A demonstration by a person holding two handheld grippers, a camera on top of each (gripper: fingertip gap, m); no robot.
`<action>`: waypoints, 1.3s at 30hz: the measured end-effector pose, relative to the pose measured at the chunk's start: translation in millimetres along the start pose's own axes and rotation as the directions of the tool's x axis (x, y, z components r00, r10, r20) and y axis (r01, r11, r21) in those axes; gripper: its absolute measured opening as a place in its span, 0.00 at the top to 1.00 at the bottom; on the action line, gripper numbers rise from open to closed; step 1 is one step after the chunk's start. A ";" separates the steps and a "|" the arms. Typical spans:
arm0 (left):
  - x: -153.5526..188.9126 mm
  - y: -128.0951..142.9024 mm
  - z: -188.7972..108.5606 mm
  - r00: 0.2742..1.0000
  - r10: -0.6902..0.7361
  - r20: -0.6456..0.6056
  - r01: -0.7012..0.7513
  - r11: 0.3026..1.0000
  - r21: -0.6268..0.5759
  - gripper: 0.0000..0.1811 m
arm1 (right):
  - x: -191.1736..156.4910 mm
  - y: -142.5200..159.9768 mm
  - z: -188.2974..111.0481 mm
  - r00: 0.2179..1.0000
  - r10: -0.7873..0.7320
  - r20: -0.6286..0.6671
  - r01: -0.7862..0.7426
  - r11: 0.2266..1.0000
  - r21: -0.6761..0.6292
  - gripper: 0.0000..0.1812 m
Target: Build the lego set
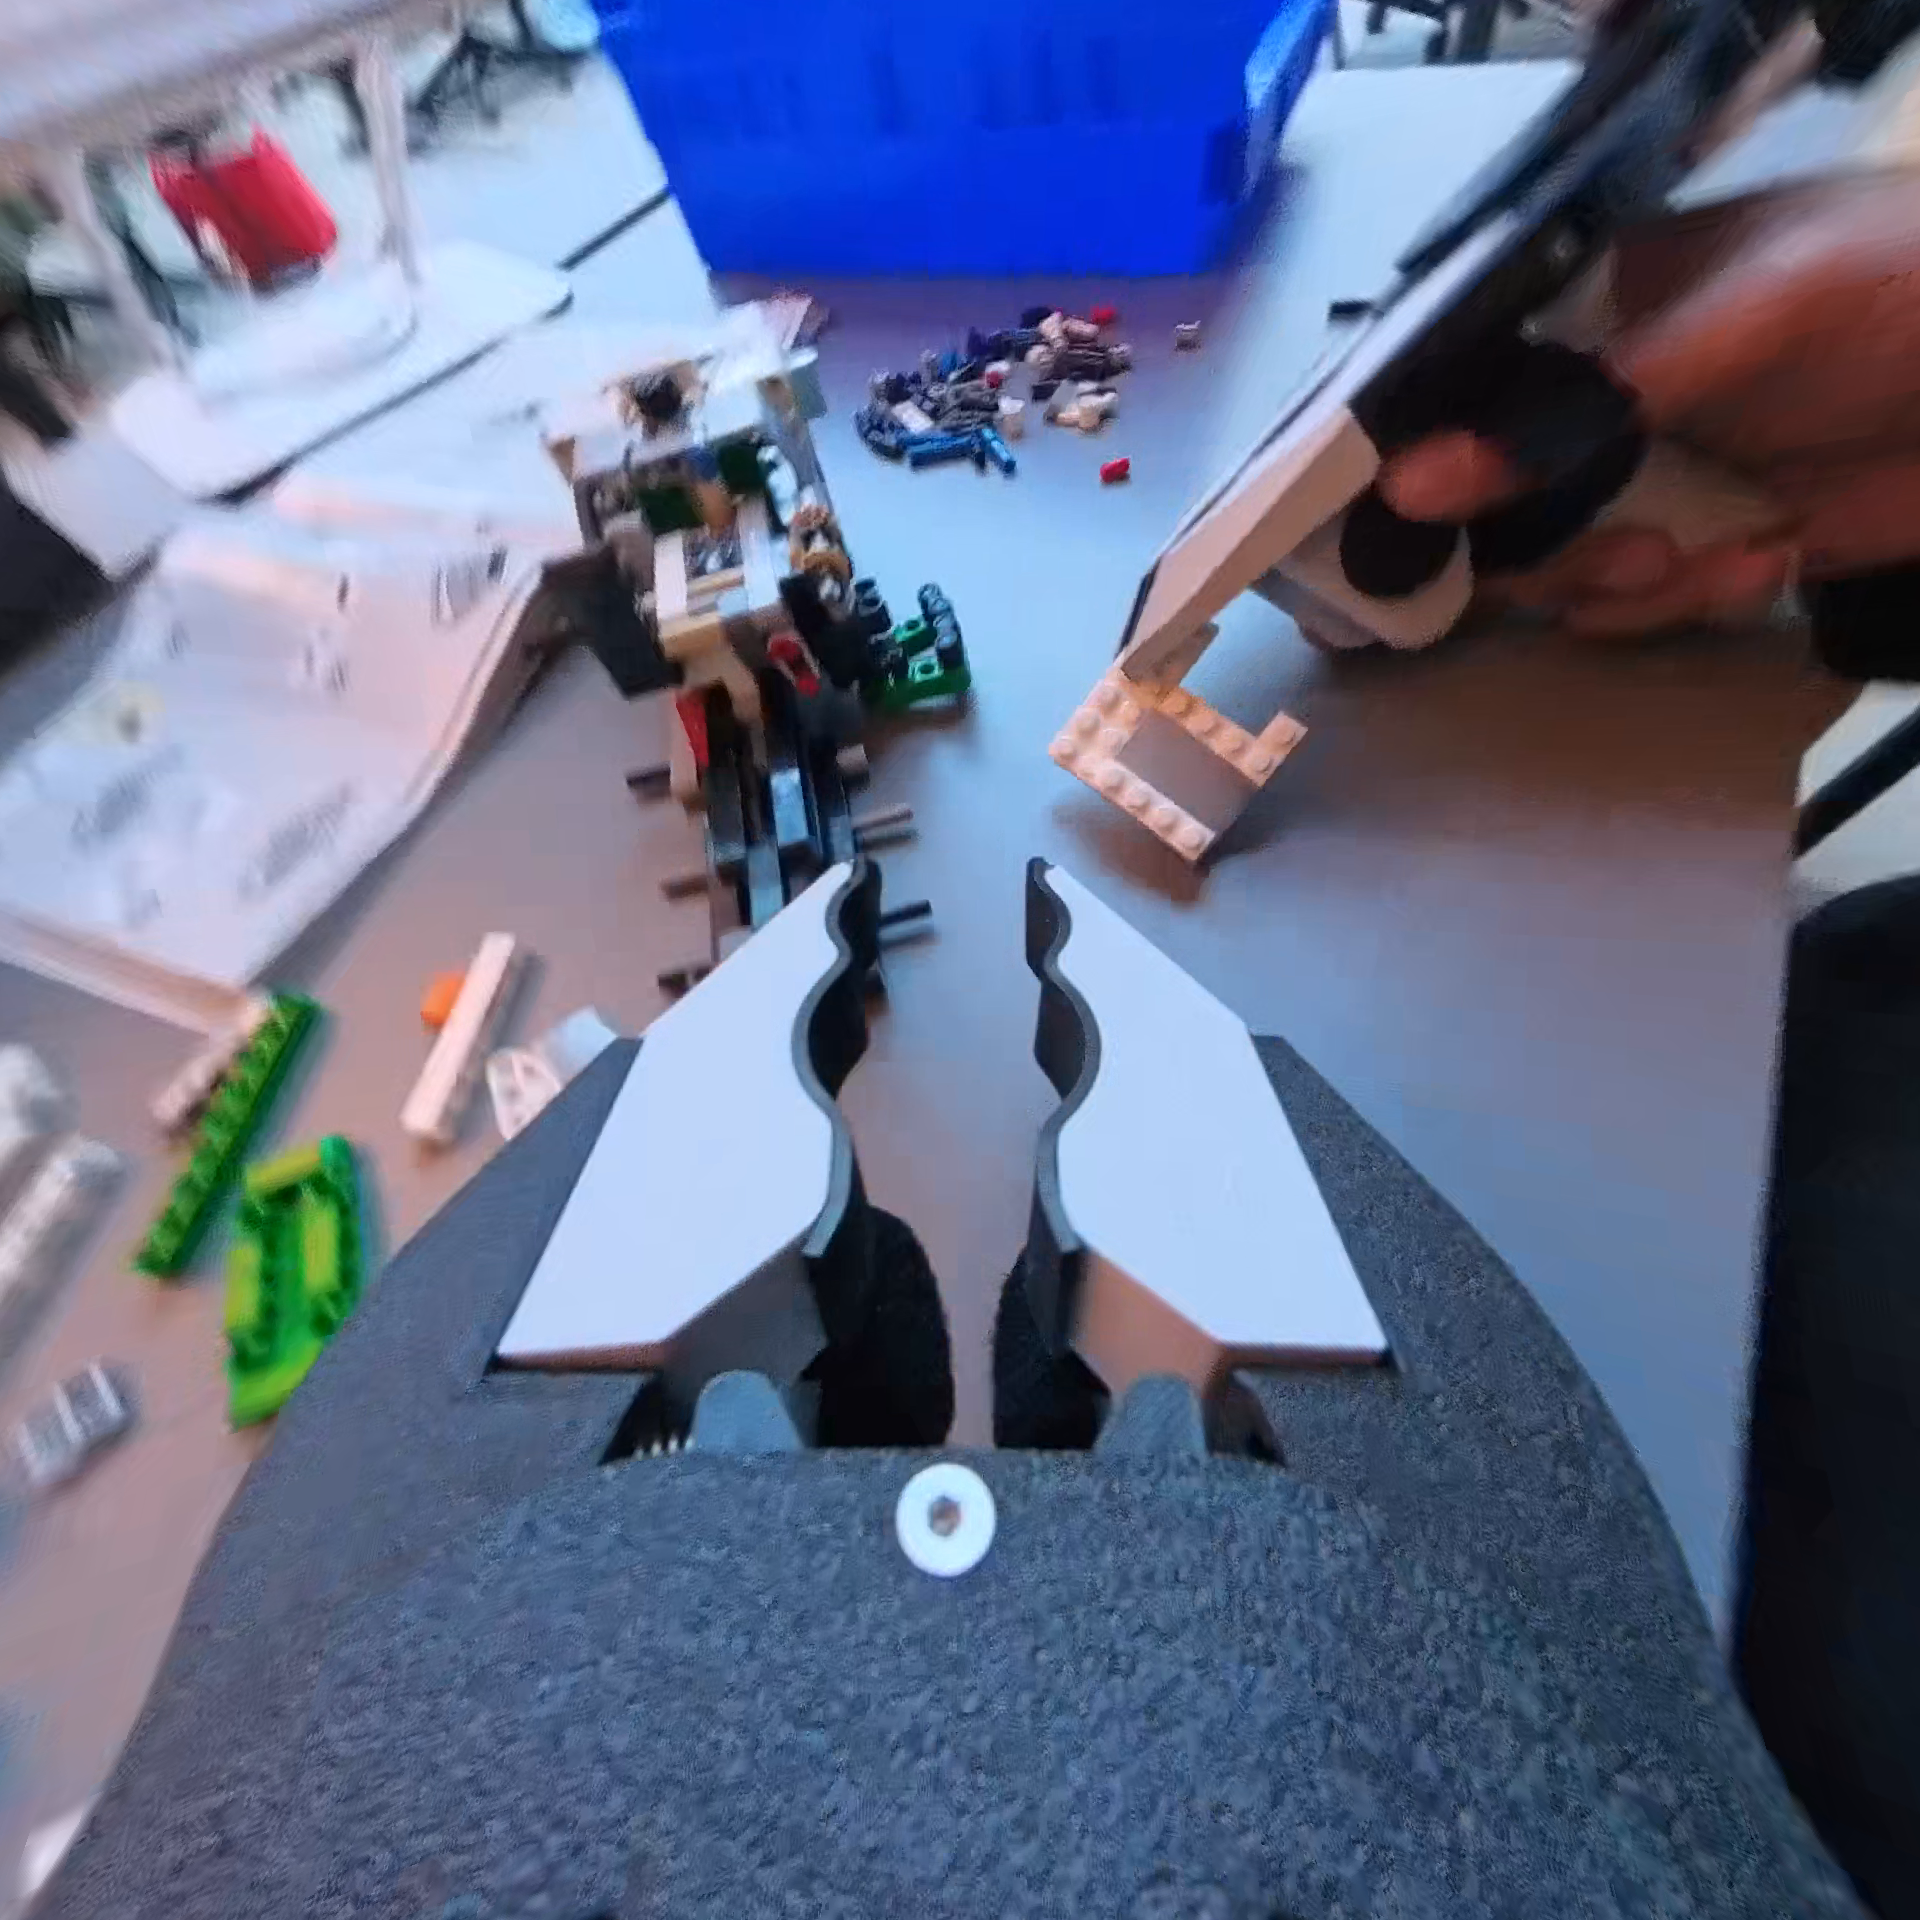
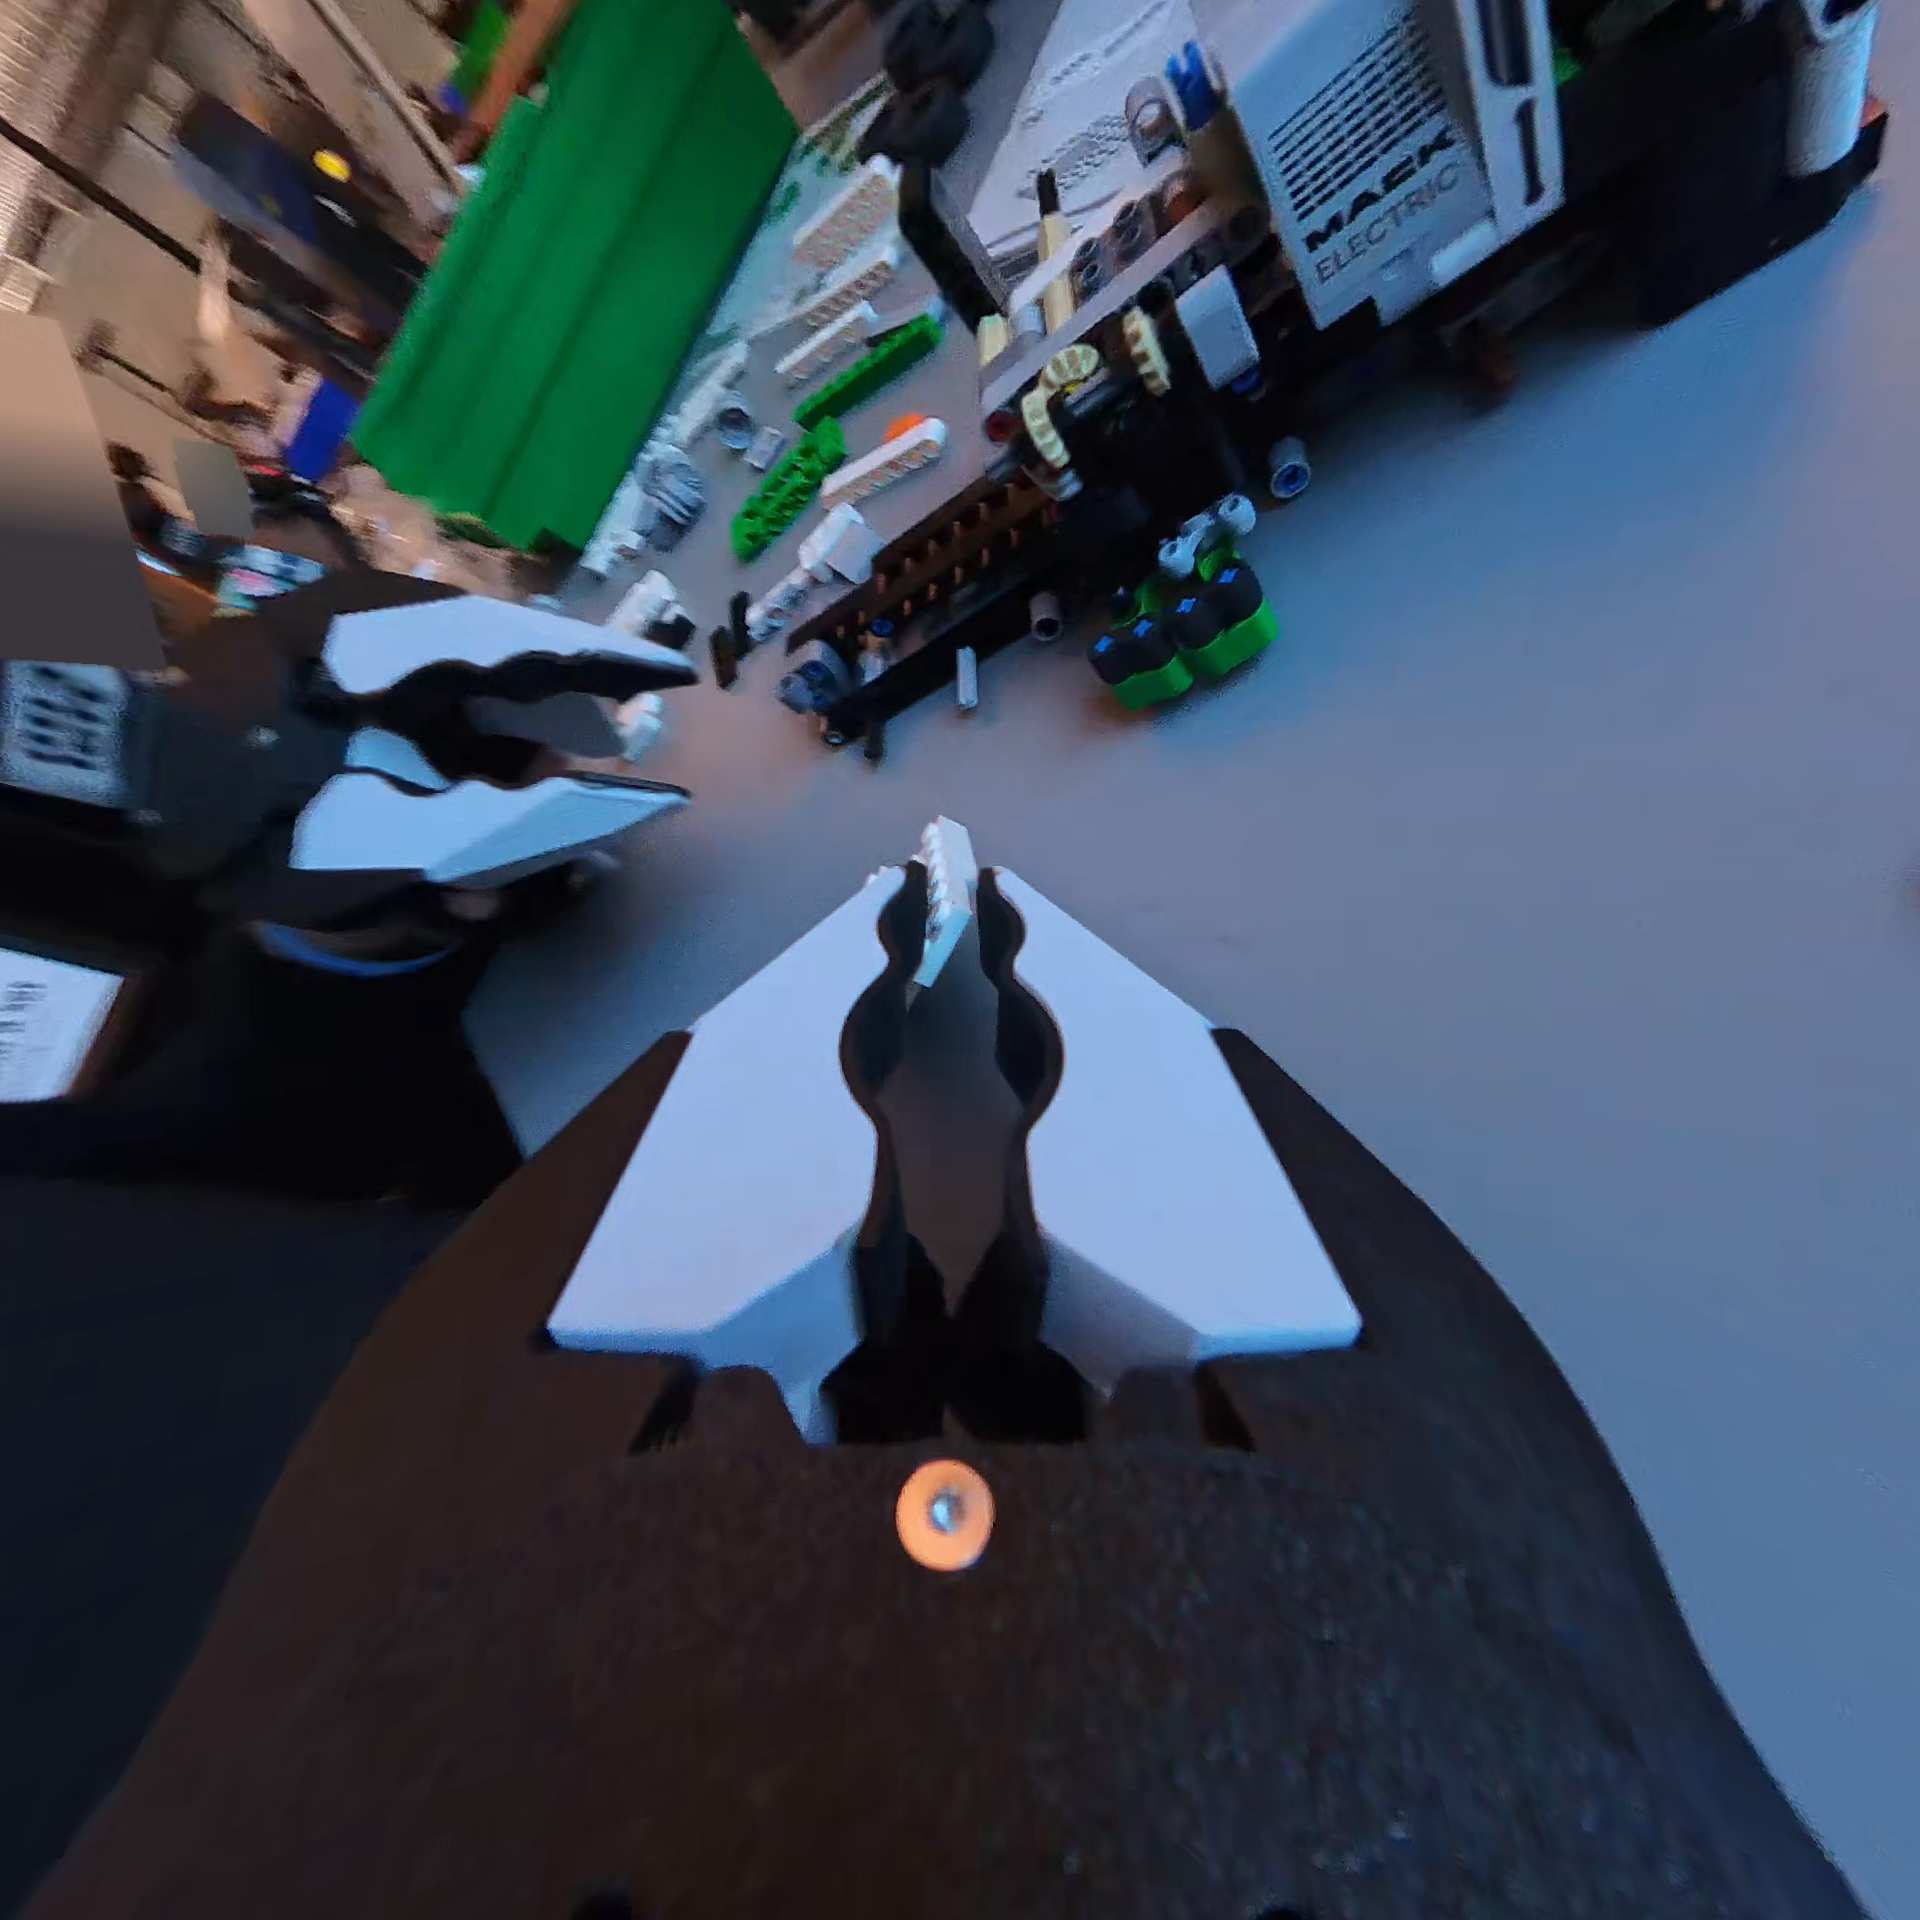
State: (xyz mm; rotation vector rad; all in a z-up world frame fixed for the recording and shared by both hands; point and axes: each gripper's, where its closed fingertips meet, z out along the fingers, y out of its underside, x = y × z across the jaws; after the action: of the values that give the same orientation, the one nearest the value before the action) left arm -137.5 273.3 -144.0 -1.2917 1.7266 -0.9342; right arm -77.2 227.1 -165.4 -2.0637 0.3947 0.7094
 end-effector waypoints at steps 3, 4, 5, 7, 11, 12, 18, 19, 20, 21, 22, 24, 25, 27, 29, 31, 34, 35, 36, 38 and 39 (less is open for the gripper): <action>2.8 3.4 -11.1 0.976 -0.219 0.009 0.219 0.976 0.002 0.86 | 1.2 2.4 5.3 0.997 -0.043 -0.065 0.042 0.999 -0.011 0.95; 5.7 3.0 -13.9 0.962 -0.274 -0.007 0.274 0.962 0.011 0.85 | 2.1 2.5 5.7 0.996 -0.044 -0.073 0.043 0.999 -0.012 0.95; 7.7 2.1 -16.4 0.950 -0.310 -0.020 0.311 0.950 0.020 0.85 | 4.4 2.8 5.2 0.995 -0.044 -0.089 0.043 0.999 -0.014 0.95; 9.1 0.3 -20.1 0.942 -0.335 -0.036 0.336 0.941 0.039 0.85 | 8.8 3.5 2.7 0.989 -0.060 -0.135 0.059 0.998 -0.011 0.95; 6.0 5.2 -23.4 0.932 -0.361 -0.035 0.362 0.932 0.024 0.85 | 8.1 8.3 0.0 0.958 -0.186 -0.216 0.182 0.983 -0.039 0.94; 5.9 7.3 -24.1 0.930 -0.365 -0.037 0.365 0.931 0.014 0.85 | 10.6 10.4 -0.8 0.942 -0.221 -0.251 0.213 0.975 -0.060 0.93; 4.8 25.0 -28.1 0.929 -0.368 -0.029 0.365 0.928 -0.072 0.79 | 16.9 16.3 -3.5 0.902 -0.283 -0.327 0.260 0.959 -0.114 0.91; 4.2 30.3 -28.6 0.929 -0.371 -0.016 0.368 0.925 -0.098 0.77 | 17.3 16.3 -4.4 0.905 -0.273 -0.327 0.251 0.962 -0.109 0.91; 4.7 34.7 -29.3 0.928 -0.372 -0.008 0.368 0.922 -0.119 0.75 | 17.0 15.0 -5.4 0.908 -0.266 -0.323 0.248 0.964 -0.097 0.90; 6.3 37.4 -29.9 0.928 -0.372 -0.008 0.367 0.921 -0.133 0.74 | 16.3 11.7 -7.4 0.909 -0.266 -0.321 0.256 0.964 -0.076 0.89; 8.1 38.0 -30.6 0.929 -0.371 -0.012 0.366 0.921 -0.136 0.74 | 16.9 7.6 -10.4 0.904 -0.274 -0.328 0.271 0.961 -0.054 0.89; 8.5 36.9 -31.9 0.930 -0.366 -0.009 0.363 0.924 -0.125 0.74 | 19.2 -2.2 -17.1 0.889 -0.308 -0.339 0.314 0.949 -0.036 0.87; 5.1 35.9 -33.0 0.930 -0.368 0.011 0.367 0.924 -0.108 0.75 | 21.8 -9.8 -21.3 0.874 -0.336 -0.350 0.349 0.937 -0.029 0.86; 0.1 33.0 -36.0 0.929 -0.369 0.038 0.371 0.926 -0.073 0.75 | 27.5 -31.6 -30.7 0.838 -0.395 -0.377 0.430 0.903 0.009 0.84; -3.9 30.3 -38.6 0.926 -0.373 0.056 0.376 0.926 -0.041 0.76 | 35.1 -53.8 -37.0 0.815 -0.422 -0.397 0.478 0.877 0.049 0.81; -8.6 27.2 -41.9 0.919 -0.387 0.072 0.388 0.922 -0.003 0.76 | 41.3 -68.8 -36.4 0.830 -0.413 -0.374 0.471 0.879 0.076 0.78; -18.8 23.1 -48.9 0.904 -0.412 0.115 0.407 0.911 0.064 0.77 | 45.1 -83.5 -27.9 0.867 -0.405 -0.289 0.456 0.879 0.137 0.78; -22.7 22.0 -51.4 0.898 -0.420 0.134 0.412 0.907 0.086 0.78 | 46.7 -85.3 -26.2 0.868 -0.410 -0.282 0.460 0.877 0.141 0.78; -25.4 21.4 -53.4 0.893 -0.425 0.148 0.414 0.905 0.101 0.78 | 47.4 -86.4 -25.8 0.860 -0.422 -0.286 0.474 0.869 0.143 0.78; -29.8 21.6 -55.5 0.884 -0.433 0.175 0.418 0.901 0.116 0.78 | 44.8 -85.2 -26.2 0.837 -0.462 -0.294 0.518 0.842 0.153 0.81; -32.0 22.7 -55.8 0.880 -0.435 0.193 0.420 0.900 0.116 0.78 | 44.1 -83.4 -26.4 0.825 -0.478 -0.301 0.536 0.830 0.153 0.81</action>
State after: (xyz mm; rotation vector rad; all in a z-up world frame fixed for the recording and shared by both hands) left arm -190.5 315.2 -135.1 -1.6996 1.2505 -1.0446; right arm 9.7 250.6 -126.8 -1.9124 0.0418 0.0671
